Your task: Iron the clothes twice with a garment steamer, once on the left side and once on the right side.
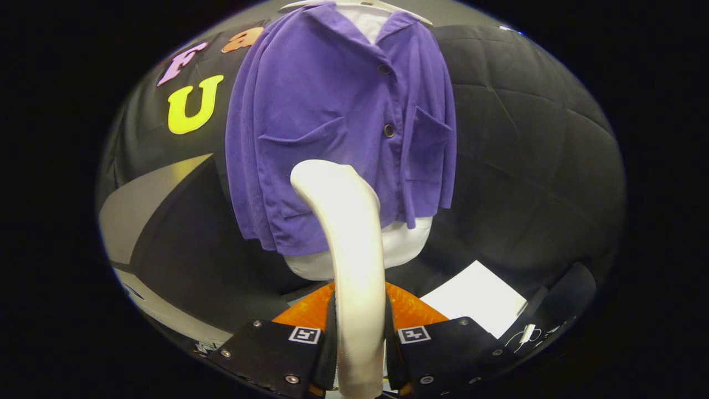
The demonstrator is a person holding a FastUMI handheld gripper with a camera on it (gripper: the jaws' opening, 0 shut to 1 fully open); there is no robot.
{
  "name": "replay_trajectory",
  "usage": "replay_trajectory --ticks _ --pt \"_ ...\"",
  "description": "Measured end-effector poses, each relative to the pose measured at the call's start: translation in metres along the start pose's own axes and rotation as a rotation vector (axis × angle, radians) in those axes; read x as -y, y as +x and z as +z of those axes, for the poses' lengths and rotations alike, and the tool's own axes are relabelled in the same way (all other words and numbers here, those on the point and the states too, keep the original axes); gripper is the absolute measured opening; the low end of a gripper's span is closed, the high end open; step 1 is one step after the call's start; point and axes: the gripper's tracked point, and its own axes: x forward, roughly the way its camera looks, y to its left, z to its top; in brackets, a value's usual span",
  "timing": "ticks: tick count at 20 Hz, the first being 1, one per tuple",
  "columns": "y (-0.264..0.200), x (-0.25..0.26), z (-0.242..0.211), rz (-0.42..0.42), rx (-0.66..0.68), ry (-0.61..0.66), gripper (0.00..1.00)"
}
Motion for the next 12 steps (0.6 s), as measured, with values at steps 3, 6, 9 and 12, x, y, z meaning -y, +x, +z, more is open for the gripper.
replay_trajectory --ticks 3,6,9,12 --pt "-0.017 0.015 0.023 0.003 0.052 -0.004 0.36" --pt "-0.036 0.025 0.045 0.032 0.1 -0.02 0.36" --pt "-0.053 0.035 0.07 0.074 0.159 -0.035 0.36" --pt "-0.065 0.046 0.1 0.11 0.216 -0.034 0.36"
